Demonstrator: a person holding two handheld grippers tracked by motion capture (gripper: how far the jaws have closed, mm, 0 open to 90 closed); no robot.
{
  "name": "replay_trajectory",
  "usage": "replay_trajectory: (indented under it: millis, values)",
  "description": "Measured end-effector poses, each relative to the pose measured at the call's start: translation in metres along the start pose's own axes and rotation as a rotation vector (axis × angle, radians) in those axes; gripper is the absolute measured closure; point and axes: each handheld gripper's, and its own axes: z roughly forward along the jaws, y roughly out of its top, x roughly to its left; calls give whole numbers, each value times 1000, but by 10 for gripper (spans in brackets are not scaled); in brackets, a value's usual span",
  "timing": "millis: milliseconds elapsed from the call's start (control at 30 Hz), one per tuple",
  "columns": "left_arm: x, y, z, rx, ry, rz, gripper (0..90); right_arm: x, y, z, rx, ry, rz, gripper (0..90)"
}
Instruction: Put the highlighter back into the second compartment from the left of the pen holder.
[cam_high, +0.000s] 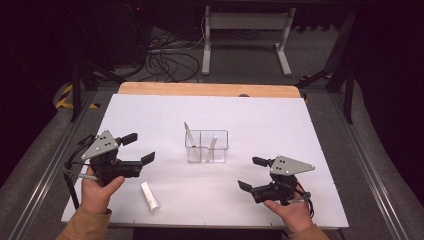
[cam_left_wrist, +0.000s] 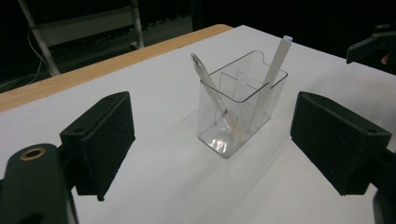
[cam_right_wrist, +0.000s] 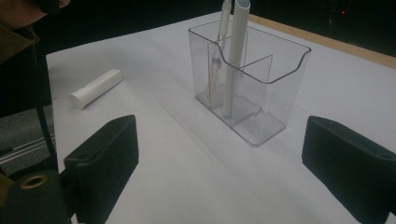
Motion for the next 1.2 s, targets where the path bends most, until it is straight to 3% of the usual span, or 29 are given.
replay_trajectory:
  millis: [200,633,867,1200]
  values:
    - [3,-4,0,9,34,-6,142,0,1,0,1,11,20,110]
    - [4,-7,0,22,48,-1,140,2,5,10,34,4,40,110]
    - [6,-8,-2,17,57,-3,140,9,12,17,24,17,22,198]
    - [9,-8,-6,11,62,-7,141,20,27,41,68,51,-11,194]
